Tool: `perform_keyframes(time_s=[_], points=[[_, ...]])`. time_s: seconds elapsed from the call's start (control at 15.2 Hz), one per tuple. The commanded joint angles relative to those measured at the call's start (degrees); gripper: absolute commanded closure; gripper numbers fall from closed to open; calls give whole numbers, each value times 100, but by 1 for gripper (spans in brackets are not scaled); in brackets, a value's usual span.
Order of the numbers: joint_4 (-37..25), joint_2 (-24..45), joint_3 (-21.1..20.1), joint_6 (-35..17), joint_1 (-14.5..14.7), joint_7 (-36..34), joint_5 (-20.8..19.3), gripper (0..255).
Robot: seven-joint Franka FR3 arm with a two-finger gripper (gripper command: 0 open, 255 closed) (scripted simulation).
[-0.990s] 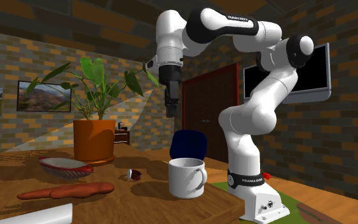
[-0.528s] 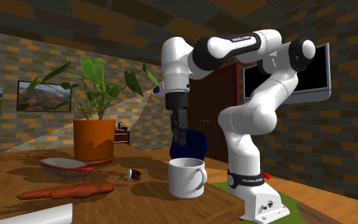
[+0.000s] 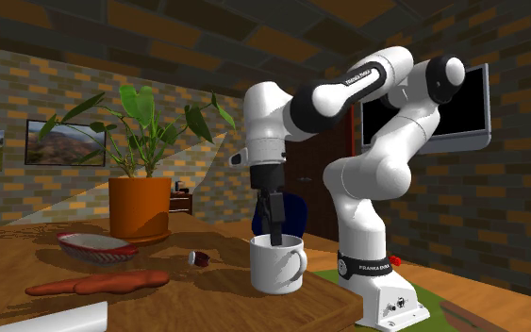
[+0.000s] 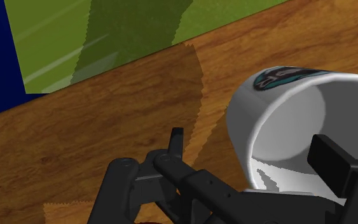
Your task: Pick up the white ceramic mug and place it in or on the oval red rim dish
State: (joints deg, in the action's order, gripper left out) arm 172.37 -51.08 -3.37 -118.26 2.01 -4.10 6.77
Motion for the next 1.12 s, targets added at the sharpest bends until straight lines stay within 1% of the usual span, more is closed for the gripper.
perform_keyframes(time_s=[0.0, 0.53, 0.59, 1.06], points=[[92, 83, -19, -181, 21, -5, 27, 0], [92, 82, -19, -180, 21, -5, 26, 0], [92, 82, -19, -180, 21, -5, 26, 255], [92, 82, -18, -180, 21, -5, 26, 255]])
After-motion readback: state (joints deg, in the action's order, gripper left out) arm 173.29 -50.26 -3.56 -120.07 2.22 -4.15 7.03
